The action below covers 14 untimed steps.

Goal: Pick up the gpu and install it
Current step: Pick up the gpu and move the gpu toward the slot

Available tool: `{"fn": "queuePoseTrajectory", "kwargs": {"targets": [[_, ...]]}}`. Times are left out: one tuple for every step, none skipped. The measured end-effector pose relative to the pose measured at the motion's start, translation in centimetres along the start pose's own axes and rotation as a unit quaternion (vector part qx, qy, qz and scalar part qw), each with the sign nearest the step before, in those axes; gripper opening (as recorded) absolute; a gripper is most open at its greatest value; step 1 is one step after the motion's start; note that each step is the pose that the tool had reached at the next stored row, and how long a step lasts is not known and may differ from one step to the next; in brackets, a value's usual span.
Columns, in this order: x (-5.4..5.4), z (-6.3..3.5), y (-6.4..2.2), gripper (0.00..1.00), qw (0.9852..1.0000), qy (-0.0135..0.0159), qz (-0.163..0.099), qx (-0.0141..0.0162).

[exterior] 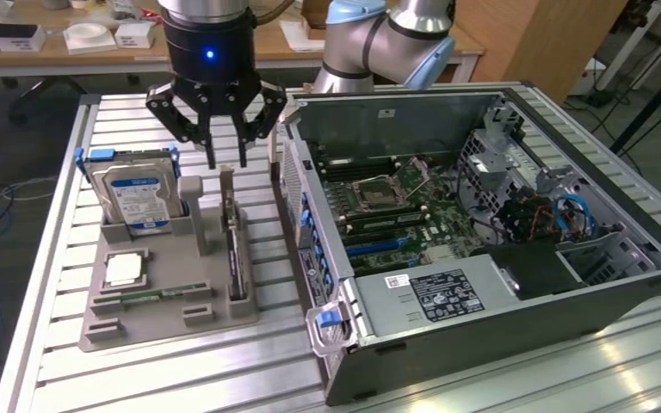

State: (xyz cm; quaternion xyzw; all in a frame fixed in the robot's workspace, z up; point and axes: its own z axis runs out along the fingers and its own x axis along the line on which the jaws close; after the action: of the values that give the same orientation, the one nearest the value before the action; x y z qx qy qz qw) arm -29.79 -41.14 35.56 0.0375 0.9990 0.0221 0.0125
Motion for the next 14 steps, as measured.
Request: {"fn": "queuePoseTrajectory", "kwargs": {"targets": [[0.0, 0.11, -0.08, 0.41, 1.0000, 0.0000, 0.000, 0.0000], [0.0, 0.22, -0.16, 0.41, 1.0000, 0.0000, 0.000, 0.0000], [0.0, 0.33, -0.23, 0.41, 1.0000, 0.0000, 0.000, 0.0000], [0.0, 0.55, -0.39, 0.41, 1.0000, 0.0000, 0.000, 0.0001], [0.0, 0.66, -0.47, 0.41, 1.0000, 0.0000, 0.000, 0.0000], [0.0, 0.77, -0.55, 0.41, 1.0000, 0.0000, 0.000, 0.0000], [0.0, 0.97, -0.72, 0.41, 1.0000, 0.0000, 0.000, 0.0001], [0.0, 1.08, -0.80, 0.41, 1.0000, 0.0000, 0.000, 0.0001], [0.0, 1.20, -0.89, 0.41, 1.0000, -0.0001, 0.000, 0.0000], [0.0, 1.31, -0.96, 0.41, 1.0000, -0.0001, 0.000, 0.0000], [0.0, 1.42, -1.04, 0.41, 1.0000, 0.0000, 0.000, 0.0000], [0.0, 1.52, -1.11, 0.41, 1.0000, 0.0000, 0.000, 0.0000], [-0.1, 1.63, -1.18, 0.41, 1.0000, 0.0000, 0.000, 0.0000], [-0.1, 1.74, -1.25, 0.41, 1.0000, 0.0000, 0.000, 0.0000]]}}
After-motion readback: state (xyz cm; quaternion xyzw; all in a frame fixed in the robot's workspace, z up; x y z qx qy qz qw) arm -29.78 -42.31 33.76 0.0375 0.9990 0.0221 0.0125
